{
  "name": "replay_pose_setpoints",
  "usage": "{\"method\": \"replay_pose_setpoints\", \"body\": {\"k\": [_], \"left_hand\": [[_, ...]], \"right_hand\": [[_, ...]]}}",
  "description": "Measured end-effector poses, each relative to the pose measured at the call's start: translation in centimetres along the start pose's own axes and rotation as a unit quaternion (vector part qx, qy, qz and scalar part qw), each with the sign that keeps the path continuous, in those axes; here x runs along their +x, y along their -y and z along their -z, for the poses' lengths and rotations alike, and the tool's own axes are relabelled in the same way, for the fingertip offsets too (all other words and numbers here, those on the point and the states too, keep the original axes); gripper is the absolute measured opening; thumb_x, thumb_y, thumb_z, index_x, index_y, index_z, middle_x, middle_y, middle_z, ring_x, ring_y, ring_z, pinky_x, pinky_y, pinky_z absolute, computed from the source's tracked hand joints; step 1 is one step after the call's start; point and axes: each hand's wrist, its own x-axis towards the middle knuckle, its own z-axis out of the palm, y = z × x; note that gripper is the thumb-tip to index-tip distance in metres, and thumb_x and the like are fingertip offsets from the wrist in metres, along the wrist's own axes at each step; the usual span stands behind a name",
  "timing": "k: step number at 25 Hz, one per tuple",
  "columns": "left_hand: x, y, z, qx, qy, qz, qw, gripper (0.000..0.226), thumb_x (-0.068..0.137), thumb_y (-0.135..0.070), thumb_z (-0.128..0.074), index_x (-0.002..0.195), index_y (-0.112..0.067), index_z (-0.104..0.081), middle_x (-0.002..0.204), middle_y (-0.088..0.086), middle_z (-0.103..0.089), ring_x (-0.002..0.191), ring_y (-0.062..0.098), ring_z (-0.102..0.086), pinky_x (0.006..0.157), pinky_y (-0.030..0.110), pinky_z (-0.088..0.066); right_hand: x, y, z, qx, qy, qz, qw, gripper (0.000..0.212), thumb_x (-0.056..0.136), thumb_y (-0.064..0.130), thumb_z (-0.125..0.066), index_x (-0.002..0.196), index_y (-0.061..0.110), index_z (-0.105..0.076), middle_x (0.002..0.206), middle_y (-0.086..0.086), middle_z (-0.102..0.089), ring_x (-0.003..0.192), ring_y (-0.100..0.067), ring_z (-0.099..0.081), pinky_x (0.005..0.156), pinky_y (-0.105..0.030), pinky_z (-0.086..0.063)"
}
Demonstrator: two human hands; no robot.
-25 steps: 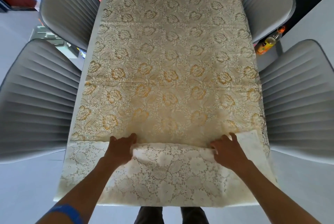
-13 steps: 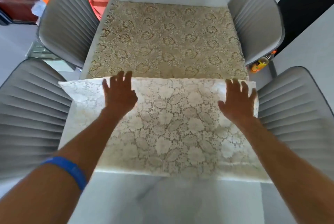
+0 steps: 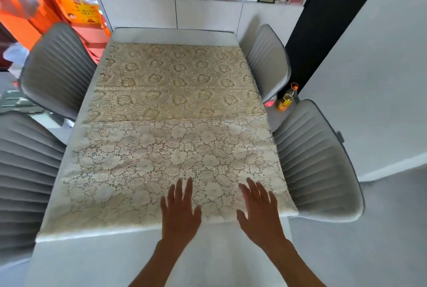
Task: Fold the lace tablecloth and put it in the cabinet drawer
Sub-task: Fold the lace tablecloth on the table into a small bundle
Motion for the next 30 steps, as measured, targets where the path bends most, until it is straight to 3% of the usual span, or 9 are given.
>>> {"method": "replay_pose_setpoints", "body": {"k": [5,8,12,16,21,27,30], "left_hand": [[-3.3,-6.2,3.0,-0.053,-0.093,0.006,0.994,0.083,0.092,-0.048,-0.048,0.153,-0.030,0.006,0.164,0.005,-0.004,0.151,0.028,-0.005,0.119,0.056,-0.010],[-8.2,-11.4,1.7,-0.051,-0.138,0.054,0.988,0.082,0.086,-0.059,-0.032,0.154,-0.022,-0.004,0.163,0.010,-0.011,0.149,0.033,-0.012,0.117,0.058,-0.016],[-12.7,-20.2,-0.6,-0.048,-0.146,0.079,0.985,0.084,0.092,-0.044,-0.055,0.154,-0.023,-0.004,0.163,0.011,-0.013,0.149,0.034,-0.014,0.117,0.060,-0.018],[-13.0,-26.4,-1.0,-0.055,-0.168,0.096,0.980,0.084,0.091,-0.042,-0.058,0.155,-0.025,-0.006,0.163,0.010,-0.013,0.149,0.033,-0.014,0.116,0.059,-0.019],[-9.0,-29.7,-3.5,-0.079,-0.163,0.152,0.972,0.082,0.092,-0.042,-0.057,0.155,-0.027,-0.006,0.163,0.008,-0.011,0.149,0.032,-0.013,0.117,0.059,-0.017],[1.1,-32.0,-7.5,-0.145,-0.131,0.218,0.956,0.083,0.092,-0.039,-0.057,0.155,-0.026,-0.005,0.163,0.008,-0.009,0.149,0.032,-0.013,0.118,0.057,-0.017],[4.3,-32.0,-7.4,-0.172,-0.120,0.247,0.946,0.083,0.092,-0.038,-0.057,0.155,-0.026,-0.004,0.163,0.008,-0.010,0.148,0.031,-0.015,0.117,0.055,-0.019]], "right_hand": [[-2.7,-4.7,7.6,0.071,-0.086,0.055,0.992,0.065,0.094,0.042,-0.042,0.152,0.031,-0.016,0.164,0.006,-0.002,0.150,-0.017,-0.003,0.121,-0.045,-0.011],[-6.8,-11.1,10.6,0.087,-0.097,0.109,0.986,0.066,0.094,0.045,-0.042,0.152,0.032,-0.014,0.164,0.007,-0.001,0.150,-0.016,-0.004,0.121,-0.043,-0.012],[-12.3,-18.9,13.9,0.094,-0.093,0.168,0.977,0.065,0.094,0.042,-0.044,0.151,0.031,-0.015,0.164,0.007,-0.003,0.150,-0.018,-0.005,0.122,-0.043,-0.011],[-13.0,-23.3,17.5,0.083,-0.093,0.227,0.966,0.064,0.094,0.039,-0.044,0.150,0.028,-0.014,0.164,0.003,-0.005,0.150,-0.021,-0.007,0.121,-0.045,-0.015],[-9.4,-26.8,18.3,0.073,-0.051,0.250,0.964,0.066,0.096,0.038,-0.046,0.152,0.028,-0.011,0.164,0.003,-0.002,0.150,-0.020,-0.007,0.121,-0.045,-0.018],[1.5,-29.4,19.0,0.025,0.026,0.288,0.957,0.065,0.098,0.035,-0.046,0.152,0.027,-0.011,0.164,0.002,-0.004,0.150,-0.021,-0.007,0.121,-0.045,-0.018],[7.7,-28.1,20.0,0.013,0.051,0.329,0.943,0.061,0.097,0.033,-0.048,0.150,0.026,-0.019,0.162,0.001,-0.014,0.148,-0.021,-0.017,0.119,-0.044,-0.024]]}}
